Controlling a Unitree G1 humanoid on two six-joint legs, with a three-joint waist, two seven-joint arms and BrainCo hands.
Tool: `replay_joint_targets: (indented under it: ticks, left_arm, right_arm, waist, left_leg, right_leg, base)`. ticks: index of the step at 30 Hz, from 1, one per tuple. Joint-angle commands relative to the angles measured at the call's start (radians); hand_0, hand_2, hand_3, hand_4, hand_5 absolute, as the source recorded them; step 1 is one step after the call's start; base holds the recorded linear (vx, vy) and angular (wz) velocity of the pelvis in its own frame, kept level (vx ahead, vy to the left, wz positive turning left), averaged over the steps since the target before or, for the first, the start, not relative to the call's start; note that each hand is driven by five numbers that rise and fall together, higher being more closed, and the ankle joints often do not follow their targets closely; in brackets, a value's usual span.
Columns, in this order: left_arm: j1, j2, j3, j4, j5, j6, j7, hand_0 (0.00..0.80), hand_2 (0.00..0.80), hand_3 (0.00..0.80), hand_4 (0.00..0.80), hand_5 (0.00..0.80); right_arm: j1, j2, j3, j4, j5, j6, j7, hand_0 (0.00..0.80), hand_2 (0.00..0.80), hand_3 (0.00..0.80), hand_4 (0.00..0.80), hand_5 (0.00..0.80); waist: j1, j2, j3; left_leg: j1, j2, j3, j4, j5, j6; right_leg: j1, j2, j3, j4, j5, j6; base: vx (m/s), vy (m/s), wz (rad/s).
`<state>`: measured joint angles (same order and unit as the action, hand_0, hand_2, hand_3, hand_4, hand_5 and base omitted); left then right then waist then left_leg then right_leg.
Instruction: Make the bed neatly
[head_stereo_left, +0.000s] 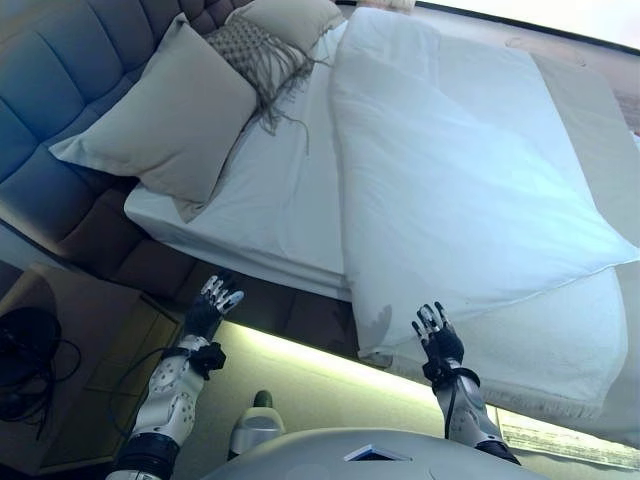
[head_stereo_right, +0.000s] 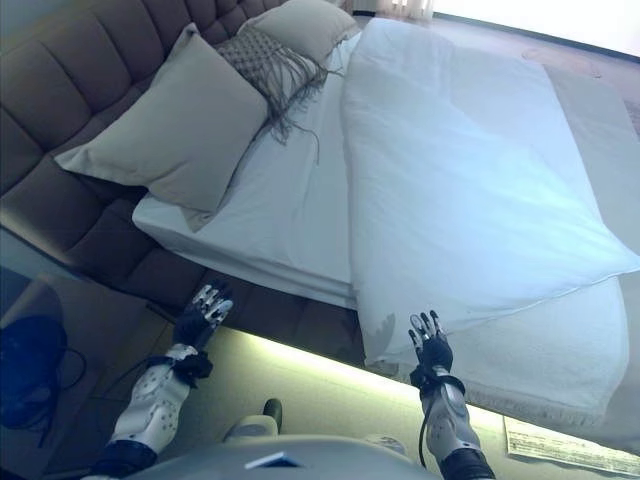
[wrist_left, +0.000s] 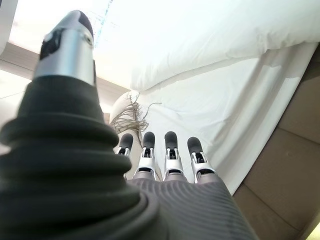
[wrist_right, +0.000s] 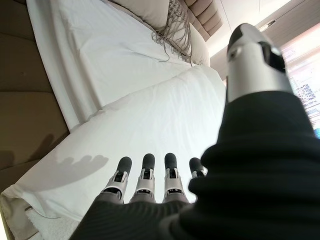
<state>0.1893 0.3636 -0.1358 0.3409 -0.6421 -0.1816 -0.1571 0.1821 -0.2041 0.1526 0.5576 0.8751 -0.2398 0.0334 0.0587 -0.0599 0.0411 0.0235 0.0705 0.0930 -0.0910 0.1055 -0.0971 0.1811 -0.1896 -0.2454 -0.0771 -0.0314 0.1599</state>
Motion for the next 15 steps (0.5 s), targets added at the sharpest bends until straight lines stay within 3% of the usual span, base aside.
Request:
replay_joint_targets:
  ticks: [1,15]
  left_arm:
    - [-0.101,-0.009,-0.004,-0.003,0.034,-0.045,0.004,0.000,0.000,0.000,0.000,0.000]
    - [-0.093,-0.011,-0.001,-0.006,0.025,-0.074,-0.005,0.000,0.000,0.000,0.000,0.000]
  right_arm:
    - [-0.047,-0.025,-0.010,-0.054,-0.017,-0.044,0.002,0.000,0.000,0.000,0.000,0.000]
    - [-0.038,-0.024,-0.016,-0.055,-0.006,-0.053,0.003,0.000,0.000,0.000,0.000,0.000]
  waist:
    - [0.007,0.043,0.004]
    - [0.004,0.043,0.008]
  left_leg:
    - [0.057,0.002,0.055,0.004,-0.094,0.046]
    - [0.056,0.004,0.056,0.004,-0.096,0.045]
  right_leg:
    - [-0.107,0.039,-0.048,0.007,0.096,-0.025]
    - [-0.109,0.046,-0.046,0.004,0.096,-0.028]
  base:
    - [0.000,0.000,0.00]
    - [0.003,-0.005,0.02]
